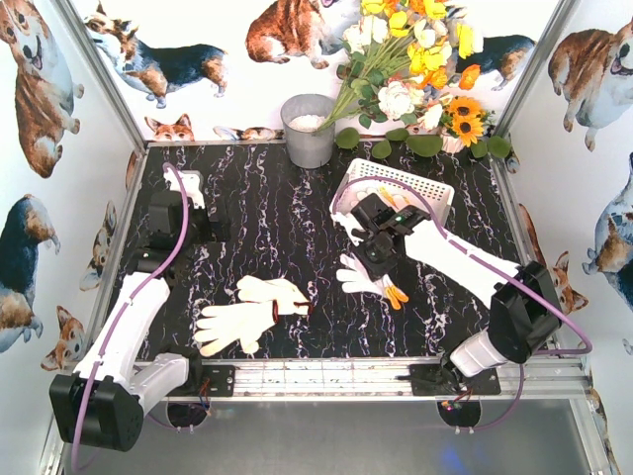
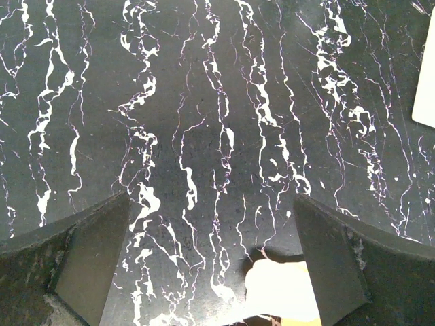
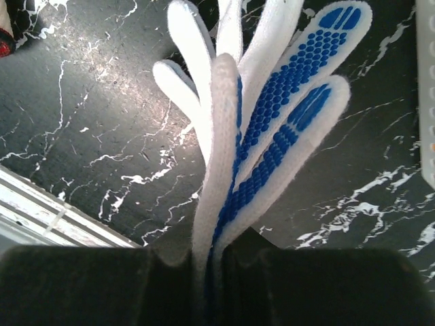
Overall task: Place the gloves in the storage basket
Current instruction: Pick up the glove from the center of the board, then place the glove in the bin, then adjust the glove in the bin.
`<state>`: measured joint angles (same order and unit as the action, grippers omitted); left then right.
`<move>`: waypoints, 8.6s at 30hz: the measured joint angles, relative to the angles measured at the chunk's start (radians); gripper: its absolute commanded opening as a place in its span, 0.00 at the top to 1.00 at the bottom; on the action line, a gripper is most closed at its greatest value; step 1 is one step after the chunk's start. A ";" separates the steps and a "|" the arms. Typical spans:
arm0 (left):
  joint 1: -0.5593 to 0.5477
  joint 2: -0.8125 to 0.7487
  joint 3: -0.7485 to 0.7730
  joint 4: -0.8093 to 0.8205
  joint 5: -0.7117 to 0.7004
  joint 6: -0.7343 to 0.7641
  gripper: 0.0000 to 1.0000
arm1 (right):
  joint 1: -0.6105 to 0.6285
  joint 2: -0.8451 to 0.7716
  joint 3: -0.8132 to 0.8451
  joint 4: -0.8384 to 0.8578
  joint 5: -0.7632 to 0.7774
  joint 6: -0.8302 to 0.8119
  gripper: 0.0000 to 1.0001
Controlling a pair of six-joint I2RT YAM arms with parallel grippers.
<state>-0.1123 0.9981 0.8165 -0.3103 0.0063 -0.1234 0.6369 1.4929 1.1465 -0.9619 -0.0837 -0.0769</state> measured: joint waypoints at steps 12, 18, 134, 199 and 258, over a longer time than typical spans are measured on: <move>0.000 0.017 0.000 0.000 -0.002 0.017 0.00 | -0.008 0.010 0.142 -0.093 0.071 -0.137 1.00; 0.000 0.031 0.000 -0.001 0.004 0.017 0.00 | -0.038 0.067 0.240 -0.124 0.093 -0.184 1.00; 0.000 0.047 0.000 0.000 -0.029 0.053 0.00 | -0.546 0.556 0.473 0.161 -0.415 -0.270 0.69; 0.000 0.041 0.000 0.001 0.014 0.050 0.00 | -0.650 0.501 0.359 0.069 -0.378 -0.090 0.83; 0.000 0.039 0.000 0.002 -0.019 0.056 0.00 | -0.554 0.343 0.352 0.146 -0.245 0.028 0.43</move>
<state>-0.1123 1.0367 0.8165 -0.3084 -0.0132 -0.0669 0.0826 1.8362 1.4990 -0.8162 -0.3286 -0.0486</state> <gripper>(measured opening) 0.994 0.528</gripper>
